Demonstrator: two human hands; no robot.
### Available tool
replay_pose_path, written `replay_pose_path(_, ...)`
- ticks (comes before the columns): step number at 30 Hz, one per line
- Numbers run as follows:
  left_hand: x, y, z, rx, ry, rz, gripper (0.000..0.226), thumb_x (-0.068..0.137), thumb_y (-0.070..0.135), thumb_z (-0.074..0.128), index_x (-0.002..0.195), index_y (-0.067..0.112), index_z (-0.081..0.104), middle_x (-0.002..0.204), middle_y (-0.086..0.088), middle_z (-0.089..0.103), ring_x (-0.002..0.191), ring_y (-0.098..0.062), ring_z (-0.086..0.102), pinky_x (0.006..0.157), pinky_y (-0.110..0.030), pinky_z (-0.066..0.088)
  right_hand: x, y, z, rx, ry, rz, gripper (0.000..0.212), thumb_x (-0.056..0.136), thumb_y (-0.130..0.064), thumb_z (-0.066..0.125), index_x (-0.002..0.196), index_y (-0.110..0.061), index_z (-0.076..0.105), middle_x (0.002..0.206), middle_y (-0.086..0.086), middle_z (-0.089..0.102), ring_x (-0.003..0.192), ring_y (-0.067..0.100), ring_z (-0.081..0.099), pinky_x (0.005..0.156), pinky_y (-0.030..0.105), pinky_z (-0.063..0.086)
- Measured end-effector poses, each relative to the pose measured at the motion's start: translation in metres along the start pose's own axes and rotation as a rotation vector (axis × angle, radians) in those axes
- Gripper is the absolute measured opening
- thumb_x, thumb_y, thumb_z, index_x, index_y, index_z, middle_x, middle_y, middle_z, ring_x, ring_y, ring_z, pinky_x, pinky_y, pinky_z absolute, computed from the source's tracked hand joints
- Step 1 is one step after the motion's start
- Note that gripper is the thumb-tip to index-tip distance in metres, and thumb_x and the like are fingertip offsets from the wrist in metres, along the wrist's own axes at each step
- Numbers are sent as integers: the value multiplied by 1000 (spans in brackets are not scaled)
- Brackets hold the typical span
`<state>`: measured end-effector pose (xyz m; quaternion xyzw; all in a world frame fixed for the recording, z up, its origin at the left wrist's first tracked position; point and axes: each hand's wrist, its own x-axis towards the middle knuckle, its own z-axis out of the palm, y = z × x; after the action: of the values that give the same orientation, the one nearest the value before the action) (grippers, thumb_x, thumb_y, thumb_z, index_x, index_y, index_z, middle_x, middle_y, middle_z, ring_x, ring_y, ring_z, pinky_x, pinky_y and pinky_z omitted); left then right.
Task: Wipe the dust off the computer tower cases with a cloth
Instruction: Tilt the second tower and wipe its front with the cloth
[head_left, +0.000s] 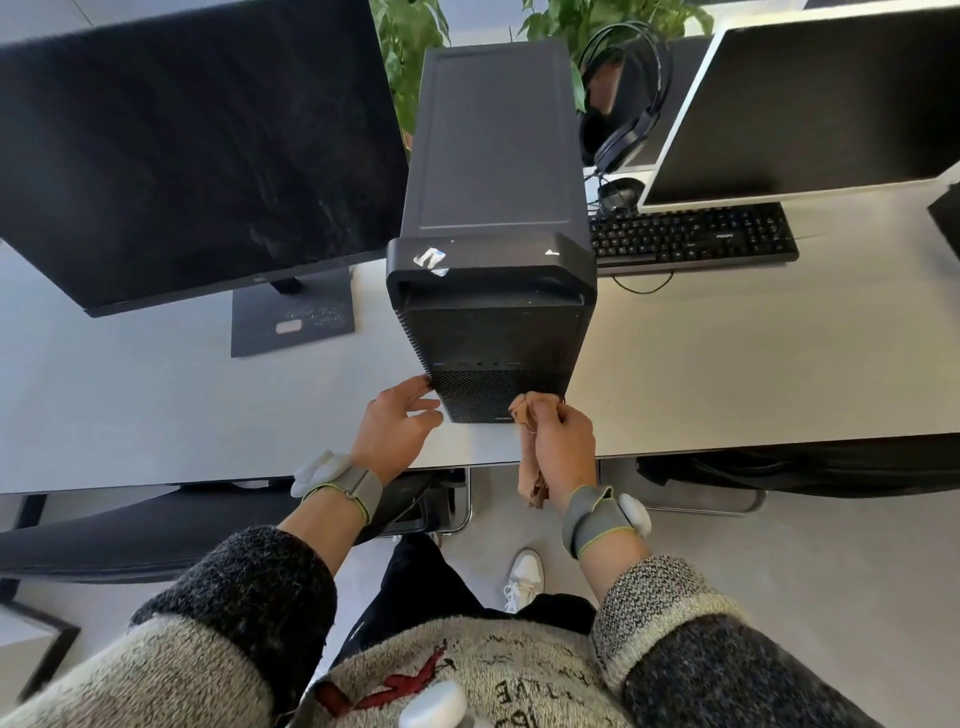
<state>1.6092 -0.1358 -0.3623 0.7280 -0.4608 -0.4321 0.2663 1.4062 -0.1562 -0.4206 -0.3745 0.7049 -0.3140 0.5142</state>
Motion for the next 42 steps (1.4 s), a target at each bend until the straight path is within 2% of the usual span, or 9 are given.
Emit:
replay_pose_path(9, -1, 1, -1, 10, -13, -7, 62, 74, 29, 59, 136, 24, 66, 132, 9, 69, 115, -11, 68, 108, -45, 51, 7, 9, 7, -96, -19, 34, 33, 105, -33, 55, 93, -11, 75, 92, 12, 73, 92, 35, 70, 77, 36, 52)
replay_pose_path(14, 0, 1, -1, 10, -2, -14, 63, 75, 29, 59, 138, 20, 65, 134, 6, 69, 116, -13, 68, 106, -43, 52, -4, 5, 5, -38, -38, -93, 34, 108, -36, 52, 91, -14, 73, 80, 0, 68, 74, 12, 62, 68, 26, 49)
replay_pose_path(18, 0, -2, -1, 26, -9, -11, 52, 88, 13, 65, 140, 18, 63, 135, 4, 68, 116, -15, 68, 106, -45, 52, 5, 8, 10, -103, -54, 0, 30, 106, -31, 55, 90, -13, 73, 89, 8, 72, 87, 28, 67, 75, 32, 50)
replay_pose_path(22, 0, -1, -1, 24, -4, -11, 57, 80, 23, 62, 137, 22, 65, 133, 7, 69, 114, -11, 69, 104, -42, 53, -5, -7, 13, 17, -109, -109, 30, 105, -28, 58, 80, -23, 75, 79, -8, 72, 76, 3, 66, 70, 19, 50)
replay_pose_path(25, 0, 1, -2, 2, 4, -35, 60, 75, 27, 61, 134, 25, 67, 130, 9, 70, 112, -8, 69, 103, -43, 55, -2, -2, 21, -52, -133, -138, 30, 103, -32, 59, 83, -16, 75, 83, 2, 73, 79, 15, 65, 71, 27, 50)
replay_pose_path(28, -3, 1, -2, 13, -5, -41, 61, 77, 27, 62, 138, 24, 64, 133, 9, 69, 114, -9, 68, 105, -45, 53, 5, 5, 26, -97, -97, 60, 32, 102, -36, 59, 86, -14, 76, 89, 9, 74, 88, 30, 70, 79, 35, 55)
replay_pose_path(34, 0, 1, -1, 6, 4, -49, 63, 74, 29, 61, 137, 25, 65, 131, 10, 70, 112, -6, 69, 104, -43, 53, -4, -6, 24, -30, -146, -80, 34, 105, -36, 59, 86, -12, 75, 77, 1, 71, 74, 11, 64, 65, 22, 49)
replay_pose_path(39, -3, 3, -1, 29, -2, -40, 61, 79, 26, 63, 141, 25, 63, 135, 10, 68, 114, -7, 68, 103, -39, 53, 5, -2, 29, -111, -155, 100, 31, 101, -39, 60, 86, -16, 74, 85, 6, 73, 91, 30, 71, 82, 40, 58)
replay_pose_path(42, 0, 1, -1, 12, 5, -32, 60, 79, 24, 63, 139, 25, 64, 133, 11, 69, 112, -6, 68, 103, -40, 53, -4, -12, 30, -9, -173, -7, 29, 102, -31, 61, 87, -14, 78, 86, 5, 76, 85, 18, 72, 73, 26, 56)
